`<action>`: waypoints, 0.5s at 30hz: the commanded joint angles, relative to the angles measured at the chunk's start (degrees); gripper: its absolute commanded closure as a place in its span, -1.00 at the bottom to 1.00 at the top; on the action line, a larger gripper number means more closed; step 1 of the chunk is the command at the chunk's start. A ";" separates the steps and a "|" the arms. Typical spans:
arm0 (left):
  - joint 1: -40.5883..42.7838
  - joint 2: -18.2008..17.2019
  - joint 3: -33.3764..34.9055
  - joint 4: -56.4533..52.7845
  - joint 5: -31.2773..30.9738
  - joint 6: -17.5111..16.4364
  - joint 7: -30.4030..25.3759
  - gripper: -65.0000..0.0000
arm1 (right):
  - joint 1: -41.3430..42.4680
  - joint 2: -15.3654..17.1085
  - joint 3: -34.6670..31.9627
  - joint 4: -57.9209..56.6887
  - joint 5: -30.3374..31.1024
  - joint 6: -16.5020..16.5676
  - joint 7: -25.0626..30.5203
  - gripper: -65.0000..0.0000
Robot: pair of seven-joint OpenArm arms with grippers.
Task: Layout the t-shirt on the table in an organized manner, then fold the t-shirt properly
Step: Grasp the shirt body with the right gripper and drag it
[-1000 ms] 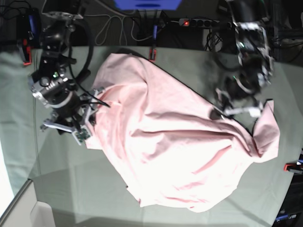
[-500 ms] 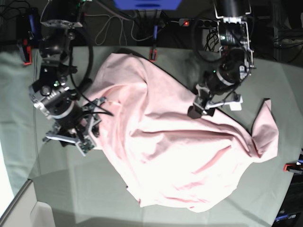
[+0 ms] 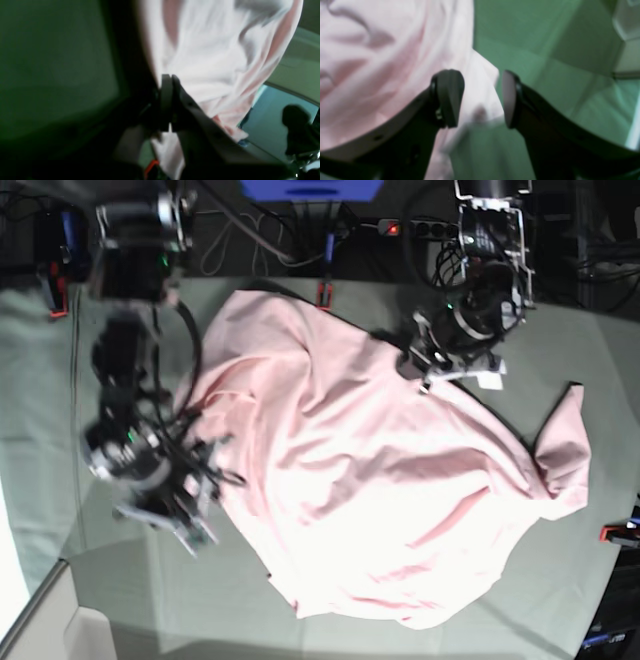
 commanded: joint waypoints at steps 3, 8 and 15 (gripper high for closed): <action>-0.66 -0.44 0.00 2.20 -0.98 0.16 0.09 0.99 | 7.56 -1.60 -0.02 -7.96 0.51 -0.10 1.19 0.14; -0.57 -0.53 0.09 2.28 -0.98 0.16 0.09 0.99 | 19.60 -2.75 0.25 -27.21 0.51 -0.10 6.90 0.12; 1.37 -0.53 -0.09 2.28 -0.98 0.16 0.18 0.99 | 25.23 -0.64 0.42 -44.26 0.51 -0.10 20.27 -0.01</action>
